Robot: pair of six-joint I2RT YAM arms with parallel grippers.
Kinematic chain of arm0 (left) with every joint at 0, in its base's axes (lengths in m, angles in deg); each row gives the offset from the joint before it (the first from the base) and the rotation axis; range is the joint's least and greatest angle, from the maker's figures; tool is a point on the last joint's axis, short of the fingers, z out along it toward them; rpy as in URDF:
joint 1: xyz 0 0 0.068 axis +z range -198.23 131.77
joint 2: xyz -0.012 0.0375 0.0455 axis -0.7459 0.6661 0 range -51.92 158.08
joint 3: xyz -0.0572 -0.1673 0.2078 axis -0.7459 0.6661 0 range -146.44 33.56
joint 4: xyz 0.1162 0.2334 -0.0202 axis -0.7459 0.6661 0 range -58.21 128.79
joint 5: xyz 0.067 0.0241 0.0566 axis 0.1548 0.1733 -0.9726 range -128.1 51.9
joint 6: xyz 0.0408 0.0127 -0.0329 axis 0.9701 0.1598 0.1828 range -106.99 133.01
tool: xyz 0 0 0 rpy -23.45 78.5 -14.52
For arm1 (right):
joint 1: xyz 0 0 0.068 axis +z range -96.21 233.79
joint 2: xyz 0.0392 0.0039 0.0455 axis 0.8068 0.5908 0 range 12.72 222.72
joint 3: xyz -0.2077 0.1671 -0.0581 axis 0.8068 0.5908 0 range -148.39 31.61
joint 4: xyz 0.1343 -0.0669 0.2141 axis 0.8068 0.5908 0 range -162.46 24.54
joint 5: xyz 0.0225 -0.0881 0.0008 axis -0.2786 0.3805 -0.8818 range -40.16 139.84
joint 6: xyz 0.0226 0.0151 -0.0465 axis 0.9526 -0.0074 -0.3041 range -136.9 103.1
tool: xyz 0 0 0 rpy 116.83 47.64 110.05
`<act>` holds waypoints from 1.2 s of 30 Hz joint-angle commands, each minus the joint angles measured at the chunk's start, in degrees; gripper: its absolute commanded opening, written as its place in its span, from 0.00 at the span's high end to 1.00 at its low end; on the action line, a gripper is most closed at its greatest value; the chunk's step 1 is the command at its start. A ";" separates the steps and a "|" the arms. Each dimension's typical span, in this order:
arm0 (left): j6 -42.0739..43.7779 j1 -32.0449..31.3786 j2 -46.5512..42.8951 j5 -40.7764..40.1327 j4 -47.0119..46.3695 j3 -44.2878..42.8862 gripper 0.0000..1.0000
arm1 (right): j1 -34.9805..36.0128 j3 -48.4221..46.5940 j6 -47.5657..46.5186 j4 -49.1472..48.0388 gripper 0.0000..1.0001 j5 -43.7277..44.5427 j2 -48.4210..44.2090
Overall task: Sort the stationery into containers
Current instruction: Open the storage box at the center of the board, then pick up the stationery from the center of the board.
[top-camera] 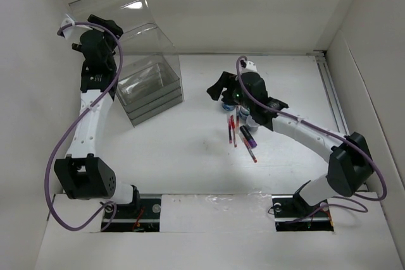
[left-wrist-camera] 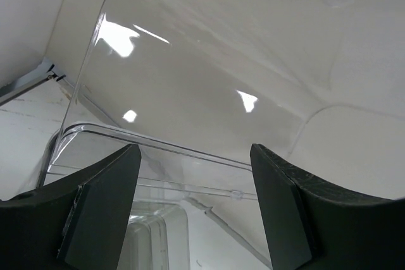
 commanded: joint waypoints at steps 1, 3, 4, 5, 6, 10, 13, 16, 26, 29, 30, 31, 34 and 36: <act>-0.60 0.26 -3.88 1.04 -2.47 0.06 0.33 | -1.95 -2.79 -1.25 1.56 0.22 6.70 1.14; -0.61 0.26 -5.10 2.35 -3.25 2.16 0.33 | -2.66 -4.19 -1.78 4.28 0.20 9.16 3.16; -1.31 0.26 -5.12 2.36 -3.87 2.86 0.33 | -3.19 -4.81 -2.47 5.24 0.19 11.87 3.95; -2.01 0.26 -6.16 2.88 -4.40 4.70 0.31 | -3.19 -6.38 -2.48 7.52 0.17 13.46 4.83; -2.02 0.26 -6.69 2.88 -5.01 5.76 0.31 | -3.19 -7.35 -3.61 8.50 0.12 14.87 6.84; -3.25 0.26 -10.20 5.86 -8.09 10.42 0.24 | -4.33 -12.36 -5.29 13.33 0.05 19.97 12.38; -4.47 -0.26 -13.02 6.57 -10.98 15.33 0.24 | -4.86 -16.14 -6.60 16.23 0.01 21.82 16.50; -4.48 -2.19 -16.80 5.26 -12.40 18.94 0.23 | -4.86 -19.05 -7.75 18.61 0.00 22.35 20.02; -8.17 -2.20 -30.50 12.01 -15.65 32.20 0.23 | -4.86 -25.20 -8.28 22.65 0.00 23.76 28.64; -8.17 -2.20 -36.48 15.18 -14.78 36.34 0.23 | -4.86 -25.73 -8.28 23.18 0.00 23.76 29.71; -8.69 -2.20 -38.23 15.19 -14.78 39.66 0.23 | -4.86 -25.73 -8.28 23.18 0.00 24.37 30.40; -8.70 -2.20 -41.82 15.88 -13.99 41.61 0.23 | -4.86 -25.73 -8.28 23.18 0.03 24.38 30.41; -9.22 -2.20 -46.94 17.64 -12.15 47.94 0.23 | -4.86 -25.73 -7.76 23.18 0.16 24.90 30.94; -9.22 -2.20 -50.98 19.75 -10.48 49.62 0.23 | -4.33 -25.73 -7.75 23.18 0.26 25.51 30.94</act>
